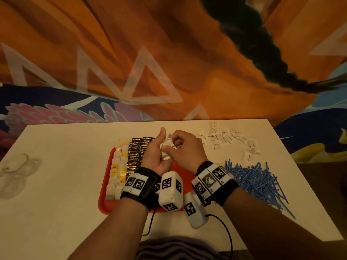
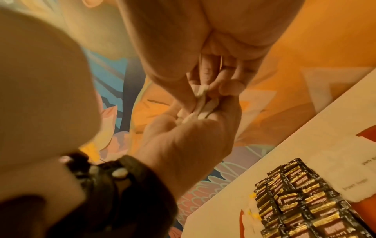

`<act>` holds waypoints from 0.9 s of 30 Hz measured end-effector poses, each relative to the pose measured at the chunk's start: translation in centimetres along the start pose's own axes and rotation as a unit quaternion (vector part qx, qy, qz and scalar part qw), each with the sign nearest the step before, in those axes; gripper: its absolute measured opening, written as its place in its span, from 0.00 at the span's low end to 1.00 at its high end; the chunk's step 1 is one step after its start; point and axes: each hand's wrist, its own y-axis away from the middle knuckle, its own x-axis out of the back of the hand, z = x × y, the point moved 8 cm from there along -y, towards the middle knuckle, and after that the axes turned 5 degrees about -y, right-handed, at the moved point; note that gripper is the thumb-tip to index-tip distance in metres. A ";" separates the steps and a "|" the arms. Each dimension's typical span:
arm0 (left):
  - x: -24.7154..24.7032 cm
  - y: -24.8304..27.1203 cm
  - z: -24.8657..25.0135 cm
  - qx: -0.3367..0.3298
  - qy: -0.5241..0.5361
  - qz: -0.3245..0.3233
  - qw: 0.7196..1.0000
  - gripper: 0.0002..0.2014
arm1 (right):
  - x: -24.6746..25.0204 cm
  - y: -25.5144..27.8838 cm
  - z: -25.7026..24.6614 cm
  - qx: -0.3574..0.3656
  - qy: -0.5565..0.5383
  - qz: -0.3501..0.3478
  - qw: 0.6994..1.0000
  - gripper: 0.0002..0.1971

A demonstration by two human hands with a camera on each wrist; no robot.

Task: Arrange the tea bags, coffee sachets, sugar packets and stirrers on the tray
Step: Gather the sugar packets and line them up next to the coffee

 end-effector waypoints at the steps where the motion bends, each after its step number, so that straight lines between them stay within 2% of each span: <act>1: 0.0 -0.3 -0.2 0.001 -0.007 0.002 1.000 0.16 | 0.0 -0.1 0.2 -0.002 -0.009 -0.012 1.000 0.10; 4: 1.8 -1.2 0.9 -0.052 -0.009 0.063 0.997 0.12 | 0.4 -0.4 2.0 -0.052 -0.111 -0.036 0.992 0.07; 8: 3.2 -1.2 2.4 -0.100 -0.081 0.092 0.987 0.17 | 2.0 -0.5 4.0 -0.105 -0.246 -0.025 0.963 0.02; 10: 3.8 -1.2 2.1 -0.100 -0.093 0.109 0.985 0.16 | 1.9 -0.6 4.7 -0.117 -0.261 -0.038 0.958 0.05; 13: 3.7 -1.4 1.3 -0.108 -0.106 0.129 0.980 0.10 | -0.1 -0.5 5.7 -0.142 -0.233 -0.099 0.957 0.13; 16: 3.6 -1.8 0.7 -0.118 -0.109 0.136 0.978 0.02 | -0.9 -0.7 6.2 -0.129 -0.204 -0.090 0.966 0.08; 17: 3.9 -1.9 0.8 -0.121 -0.105 0.142 0.977 0.03 | -0.7 -1.1 6.6 -0.131 -0.210 -0.074 0.966 0.08; 21: 7.4 -1.7 1.8 -0.106 -0.106 0.194 0.969 0.16 | -0.2 -2.4 9.0 -0.179 -0.252 -0.042 0.950 0.07; 24: 8.3 -1.6 1.2 -0.043 -0.244 0.179 0.952 0.24 | -0.6 -3.3 10.3 -0.194 -0.260 -0.048 0.945 0.06; 27: 8.2 -2.2 -0.1 -0.004 -0.300 0.158 0.941 0.18 | -1.9 -3.9 11.5 -0.208 -0.268 -0.063 0.939 0.05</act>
